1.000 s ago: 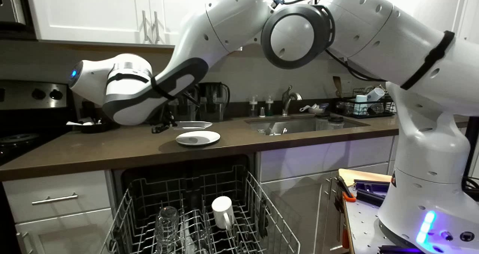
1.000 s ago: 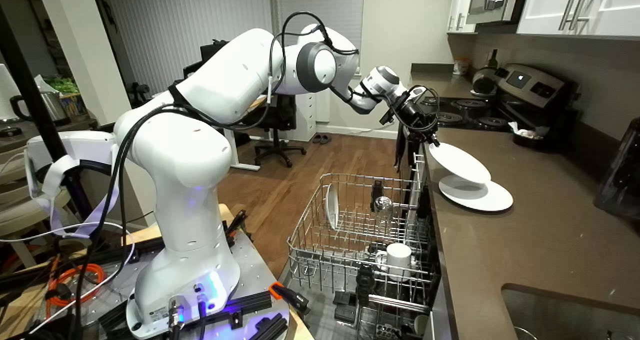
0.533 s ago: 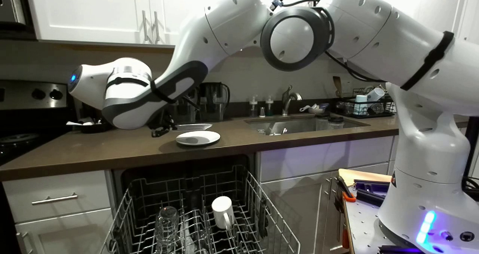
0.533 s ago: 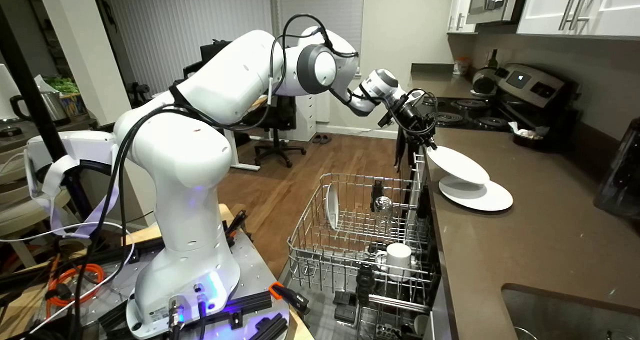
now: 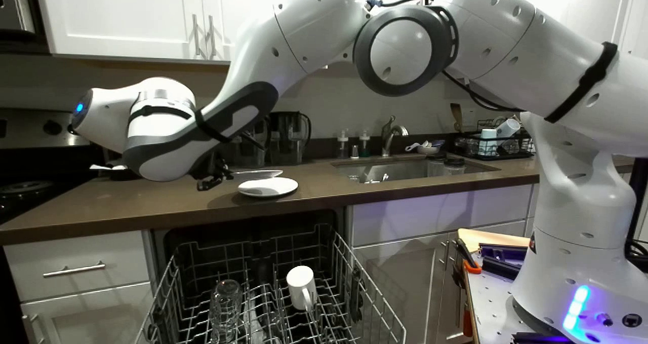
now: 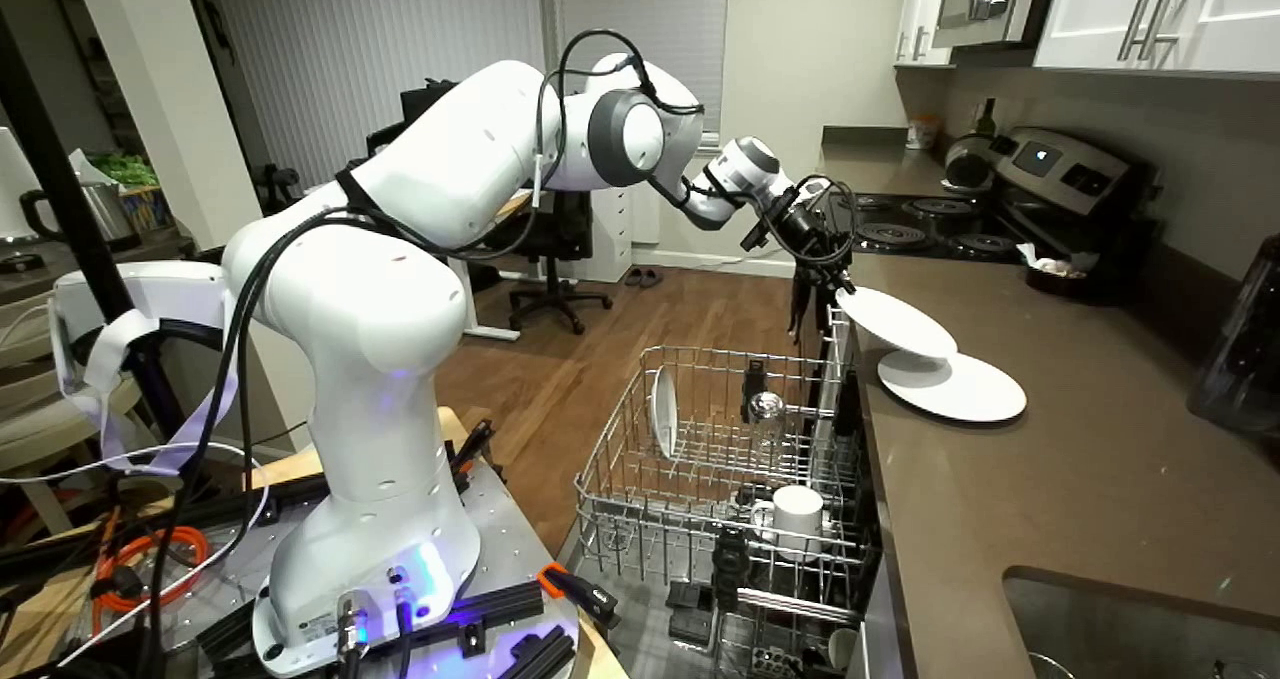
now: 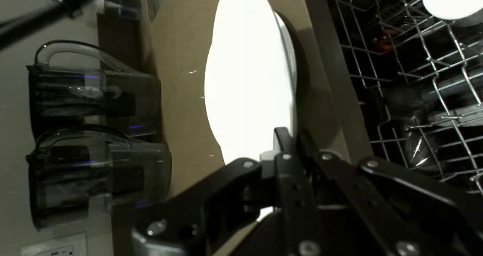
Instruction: Pick a plate on the counter and put it in the rack
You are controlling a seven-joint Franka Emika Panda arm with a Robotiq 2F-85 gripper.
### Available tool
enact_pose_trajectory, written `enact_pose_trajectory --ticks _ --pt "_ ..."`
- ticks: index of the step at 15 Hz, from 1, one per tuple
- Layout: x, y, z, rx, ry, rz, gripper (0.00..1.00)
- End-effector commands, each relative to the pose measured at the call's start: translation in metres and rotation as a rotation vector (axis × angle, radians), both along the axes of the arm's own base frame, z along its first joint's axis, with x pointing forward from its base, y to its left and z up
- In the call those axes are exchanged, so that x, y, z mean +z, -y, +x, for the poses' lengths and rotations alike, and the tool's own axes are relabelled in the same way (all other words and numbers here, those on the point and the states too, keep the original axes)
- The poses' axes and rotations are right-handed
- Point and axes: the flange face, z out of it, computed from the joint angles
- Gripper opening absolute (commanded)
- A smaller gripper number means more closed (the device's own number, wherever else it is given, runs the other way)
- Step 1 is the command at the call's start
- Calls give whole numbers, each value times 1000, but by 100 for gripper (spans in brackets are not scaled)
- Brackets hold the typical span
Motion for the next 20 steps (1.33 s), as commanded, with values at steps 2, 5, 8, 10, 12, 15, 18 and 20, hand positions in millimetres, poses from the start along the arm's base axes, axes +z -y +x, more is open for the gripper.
enact_pose_trajectory --ticks 2,5,8,10,12,15,18,20 --pt "17 -21 -13 -26 -19 -10 5" --pt "23 -33 -20 -12 -39 23 5" --pt "30 -44 -24 12 -44 74 5" --pt "36 -51 -28 27 -54 111 5" --pt "42 -58 -33 35 -67 149 5" --pt "51 -66 -43 52 -97 202 5" --pt "60 -73 -53 78 -126 264 5" --pt "64 -77 -58 112 -135 329 5"
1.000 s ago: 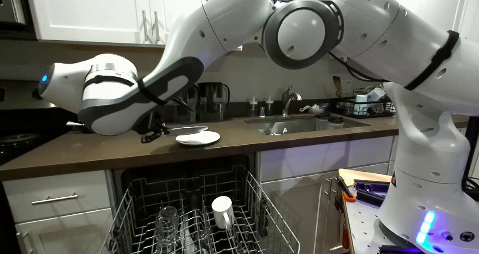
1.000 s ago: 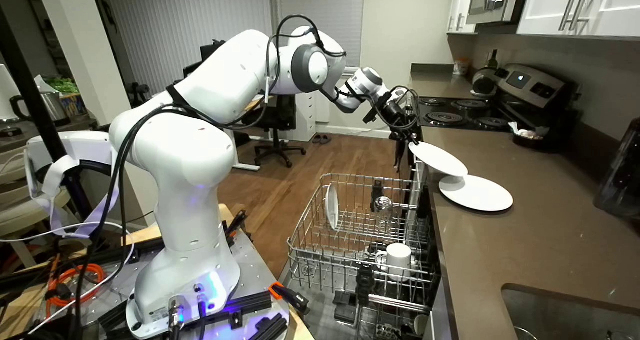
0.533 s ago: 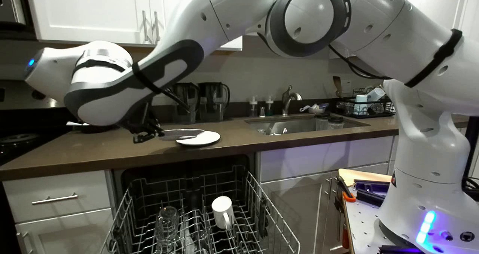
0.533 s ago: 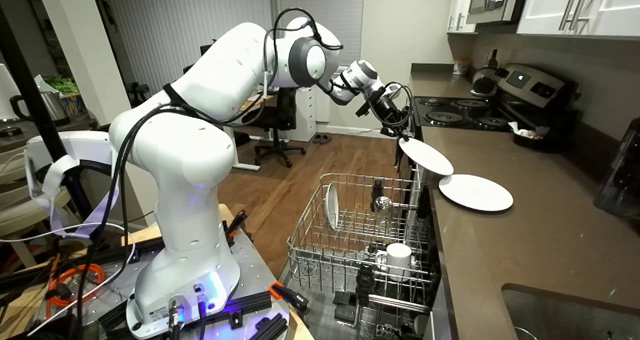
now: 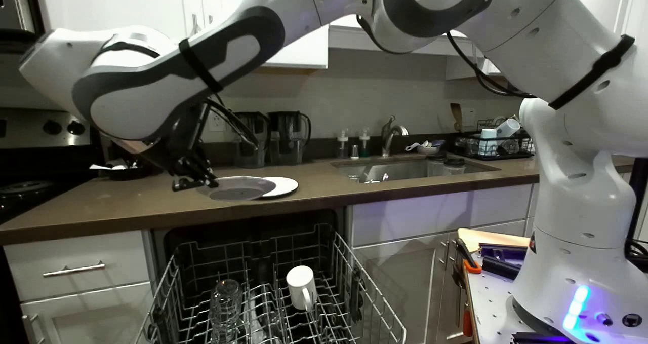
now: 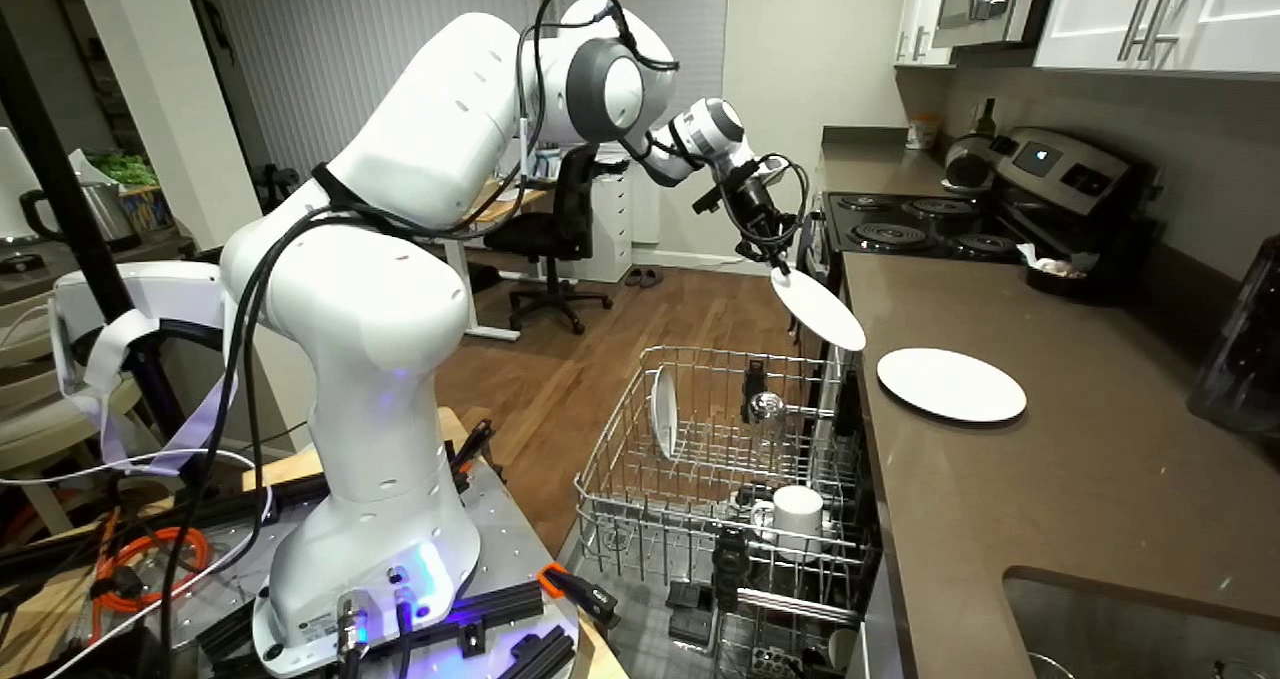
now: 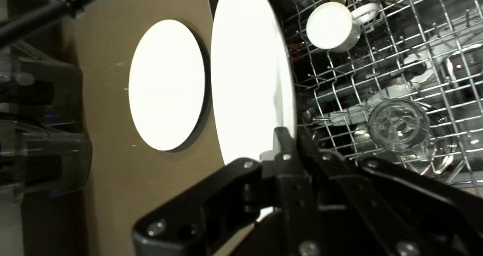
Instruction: Pick a plate on the counter and put it in the rack
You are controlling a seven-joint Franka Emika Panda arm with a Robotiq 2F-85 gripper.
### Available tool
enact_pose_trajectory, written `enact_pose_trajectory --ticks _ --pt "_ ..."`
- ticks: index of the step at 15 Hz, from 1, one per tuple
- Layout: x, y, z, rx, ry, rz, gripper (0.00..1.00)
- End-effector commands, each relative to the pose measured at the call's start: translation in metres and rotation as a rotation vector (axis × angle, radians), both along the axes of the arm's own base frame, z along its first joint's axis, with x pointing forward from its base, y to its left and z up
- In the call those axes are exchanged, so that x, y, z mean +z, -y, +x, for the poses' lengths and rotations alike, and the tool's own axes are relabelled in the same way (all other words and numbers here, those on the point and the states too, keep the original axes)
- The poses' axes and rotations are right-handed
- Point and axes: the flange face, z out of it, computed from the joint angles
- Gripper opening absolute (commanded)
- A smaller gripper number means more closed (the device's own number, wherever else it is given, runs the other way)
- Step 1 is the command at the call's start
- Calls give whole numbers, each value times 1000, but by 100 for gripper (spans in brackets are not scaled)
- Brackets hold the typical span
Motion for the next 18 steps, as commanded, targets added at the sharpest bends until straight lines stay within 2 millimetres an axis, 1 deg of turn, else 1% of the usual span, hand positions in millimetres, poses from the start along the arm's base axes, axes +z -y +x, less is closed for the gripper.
enact_pose_trajectory --ticks 1,4,8,12,15,17,18 --pt "21 1 -15 68 -26 121 5" --pt "24 0 -22 102 -6 227 5" --pt "18 10 -31 130 31 381 5" --pt "3 22 -39 199 97 544 5" --pt "-9 24 -48 290 124 644 5" --pt "-16 26 -55 311 113 676 5" --pt "-17 27 -59 307 100 653 5"
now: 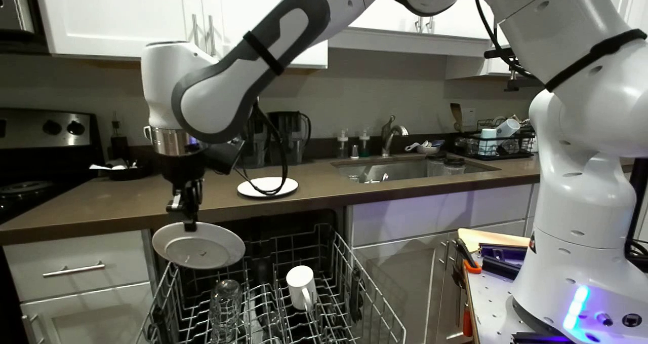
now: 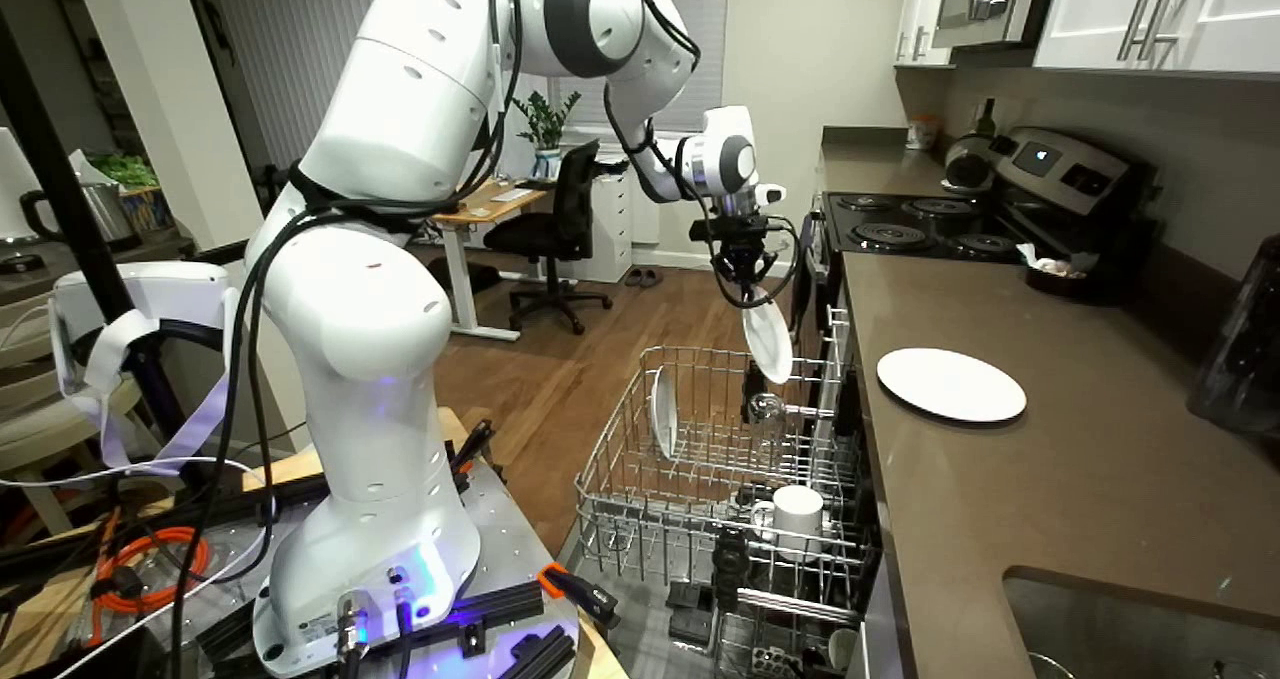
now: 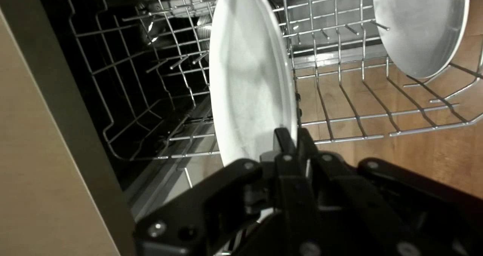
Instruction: Pick a plate on the counter and put it in the rack
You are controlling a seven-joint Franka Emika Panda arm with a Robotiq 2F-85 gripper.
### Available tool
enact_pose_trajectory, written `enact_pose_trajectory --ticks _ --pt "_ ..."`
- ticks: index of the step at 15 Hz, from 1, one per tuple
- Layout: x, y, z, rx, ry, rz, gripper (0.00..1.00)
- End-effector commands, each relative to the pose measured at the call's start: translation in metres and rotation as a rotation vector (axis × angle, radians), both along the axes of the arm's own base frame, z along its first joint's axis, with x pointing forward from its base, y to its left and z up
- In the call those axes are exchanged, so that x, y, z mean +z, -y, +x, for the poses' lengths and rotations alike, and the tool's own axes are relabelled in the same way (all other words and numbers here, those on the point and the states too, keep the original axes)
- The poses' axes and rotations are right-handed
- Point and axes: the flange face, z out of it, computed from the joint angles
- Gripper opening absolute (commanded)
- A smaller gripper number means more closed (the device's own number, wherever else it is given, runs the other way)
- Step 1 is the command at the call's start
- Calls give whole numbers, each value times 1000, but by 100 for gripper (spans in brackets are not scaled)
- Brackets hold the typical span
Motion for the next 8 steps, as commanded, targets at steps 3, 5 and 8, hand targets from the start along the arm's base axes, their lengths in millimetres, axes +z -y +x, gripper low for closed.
enact_pose_trajectory --ticks 3,5,8 --pt "-9 2 -6 9 -20 -4 5" --pt "-12 2 -7 9 -24 -6 5" --pt "-12 1 -7 9 -24 -6 5"
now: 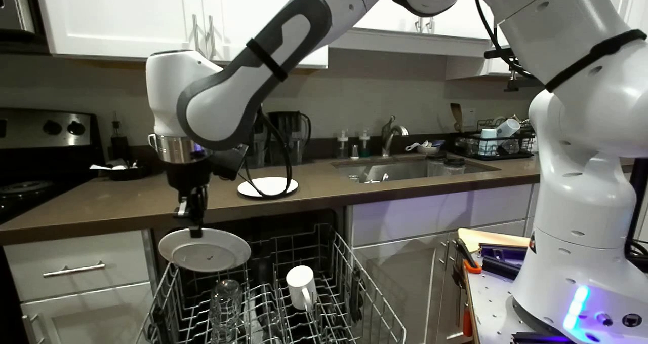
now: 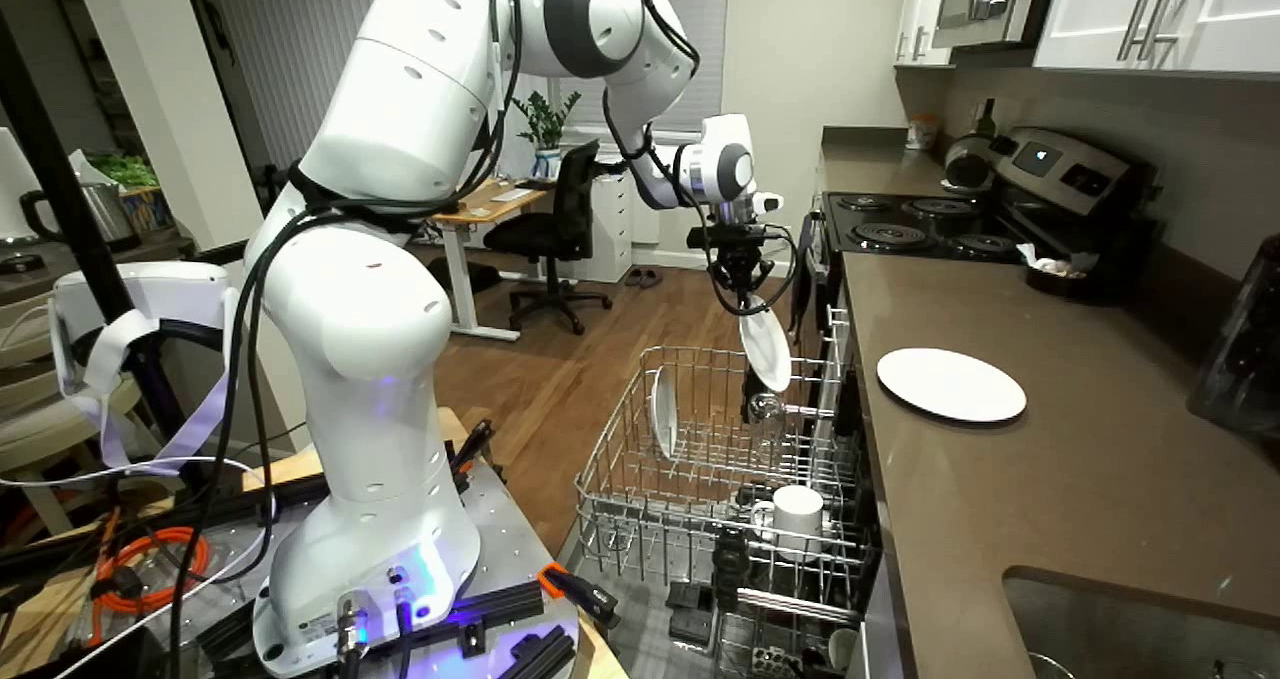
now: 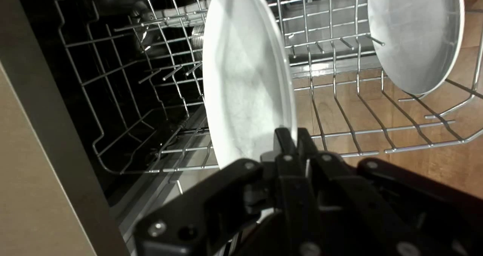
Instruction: Pick a plate on the counter and put it in the rack
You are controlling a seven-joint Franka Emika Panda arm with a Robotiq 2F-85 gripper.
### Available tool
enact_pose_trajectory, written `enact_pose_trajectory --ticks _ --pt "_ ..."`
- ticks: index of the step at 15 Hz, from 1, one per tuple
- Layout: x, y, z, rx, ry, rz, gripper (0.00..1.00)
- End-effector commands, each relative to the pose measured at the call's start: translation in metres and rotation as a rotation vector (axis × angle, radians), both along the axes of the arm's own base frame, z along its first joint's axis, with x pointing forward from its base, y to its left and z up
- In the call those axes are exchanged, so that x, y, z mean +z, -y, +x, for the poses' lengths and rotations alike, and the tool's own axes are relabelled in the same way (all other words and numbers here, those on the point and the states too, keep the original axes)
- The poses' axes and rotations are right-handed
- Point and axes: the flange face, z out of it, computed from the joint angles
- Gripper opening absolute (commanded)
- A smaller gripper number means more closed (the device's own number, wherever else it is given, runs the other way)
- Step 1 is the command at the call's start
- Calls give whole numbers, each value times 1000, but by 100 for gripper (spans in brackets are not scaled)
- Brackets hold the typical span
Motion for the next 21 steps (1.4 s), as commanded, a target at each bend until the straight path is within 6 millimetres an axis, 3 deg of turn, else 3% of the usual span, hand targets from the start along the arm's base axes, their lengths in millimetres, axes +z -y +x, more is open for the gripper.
enact_pose_trajectory --ticks 1,13,21 --pt "1 0 0 0 -1 0 5" --pt "2 -46 -16 61 -35 -78 5" --pt "7 -67 -26 74 -54 147 5"
